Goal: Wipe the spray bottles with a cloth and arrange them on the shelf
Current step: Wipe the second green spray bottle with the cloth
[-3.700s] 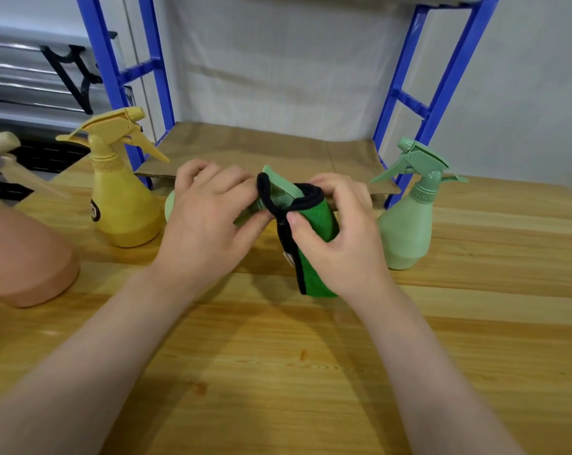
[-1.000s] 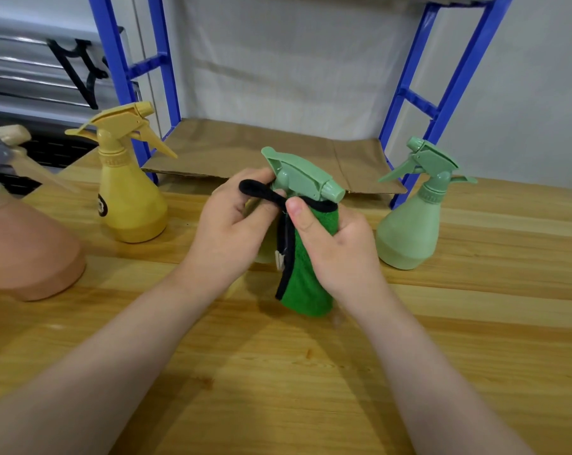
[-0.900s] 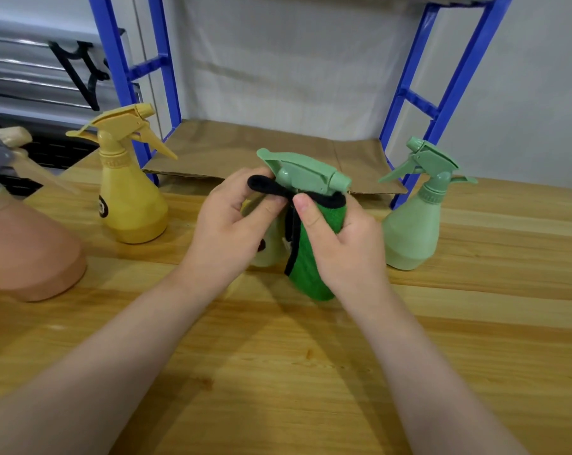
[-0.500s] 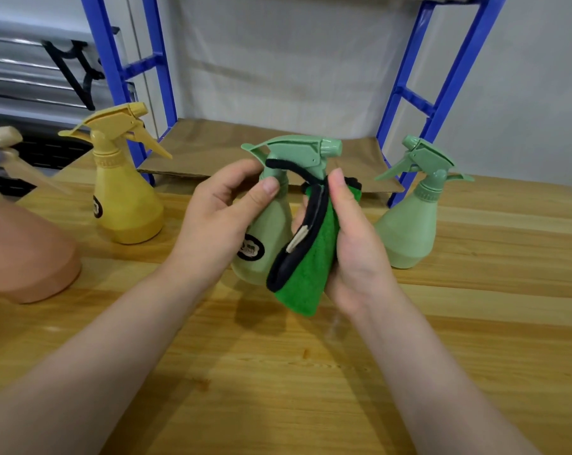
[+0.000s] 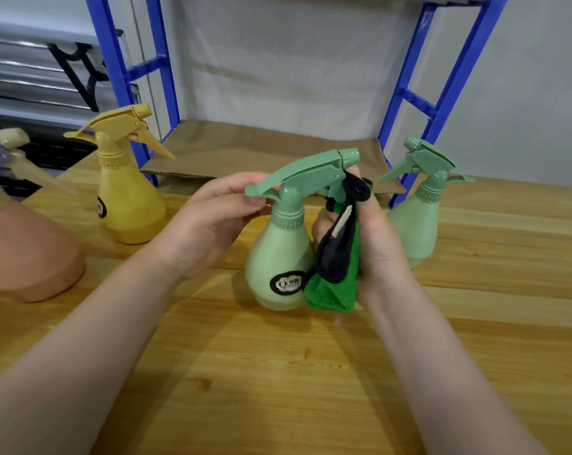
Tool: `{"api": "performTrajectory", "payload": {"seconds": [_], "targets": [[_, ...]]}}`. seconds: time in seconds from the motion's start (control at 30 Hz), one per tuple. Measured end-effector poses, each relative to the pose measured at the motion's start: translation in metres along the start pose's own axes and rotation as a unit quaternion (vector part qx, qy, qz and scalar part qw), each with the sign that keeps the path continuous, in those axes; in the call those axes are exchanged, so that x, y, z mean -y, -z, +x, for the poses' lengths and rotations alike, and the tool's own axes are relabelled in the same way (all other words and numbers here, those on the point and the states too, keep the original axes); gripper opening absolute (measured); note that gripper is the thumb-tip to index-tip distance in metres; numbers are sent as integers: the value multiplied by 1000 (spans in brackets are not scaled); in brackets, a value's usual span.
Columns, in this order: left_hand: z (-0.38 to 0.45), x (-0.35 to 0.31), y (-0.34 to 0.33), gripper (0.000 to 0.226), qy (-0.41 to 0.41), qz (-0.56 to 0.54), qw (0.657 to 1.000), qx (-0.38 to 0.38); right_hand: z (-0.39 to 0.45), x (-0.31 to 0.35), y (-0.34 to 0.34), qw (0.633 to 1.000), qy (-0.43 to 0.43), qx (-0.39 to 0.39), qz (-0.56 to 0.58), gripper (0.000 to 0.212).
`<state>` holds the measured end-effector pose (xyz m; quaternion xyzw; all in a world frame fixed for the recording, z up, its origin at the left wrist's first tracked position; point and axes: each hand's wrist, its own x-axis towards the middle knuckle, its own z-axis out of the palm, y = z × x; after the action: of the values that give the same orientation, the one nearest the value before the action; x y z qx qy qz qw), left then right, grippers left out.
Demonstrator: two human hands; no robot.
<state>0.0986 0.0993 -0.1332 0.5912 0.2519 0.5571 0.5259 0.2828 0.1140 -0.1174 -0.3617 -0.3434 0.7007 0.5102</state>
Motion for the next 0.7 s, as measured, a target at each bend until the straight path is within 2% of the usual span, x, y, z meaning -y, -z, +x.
{"api": "performTrajectory", "payload": {"seconds": [0.1,0.17,0.3,0.43,0.57,0.63,0.7], "targets": [[-5,-5,3,30,17,14,996,81,-5,3,1,994,-61,85,-24,43],[-7,-6,1,31,43,24,991,122,-7,5,3,989,-81,116,-42,45],[-9,-6,-2,43,92,64,980,165,-14,10,-2,988,-94,116,-36,64],[-9,-6,-2,36,89,101,970,202,-12,4,-1,990,-70,78,-90,46],[-7,-3,-2,33,76,99,975,185,-5,-3,3,972,38,10,-233,50],[-6,-3,0,36,64,91,980,166,-4,-5,1,950,144,-42,-275,49],[-6,-4,0,37,48,80,986,139,-3,-7,1,917,253,-84,-296,38]]}}
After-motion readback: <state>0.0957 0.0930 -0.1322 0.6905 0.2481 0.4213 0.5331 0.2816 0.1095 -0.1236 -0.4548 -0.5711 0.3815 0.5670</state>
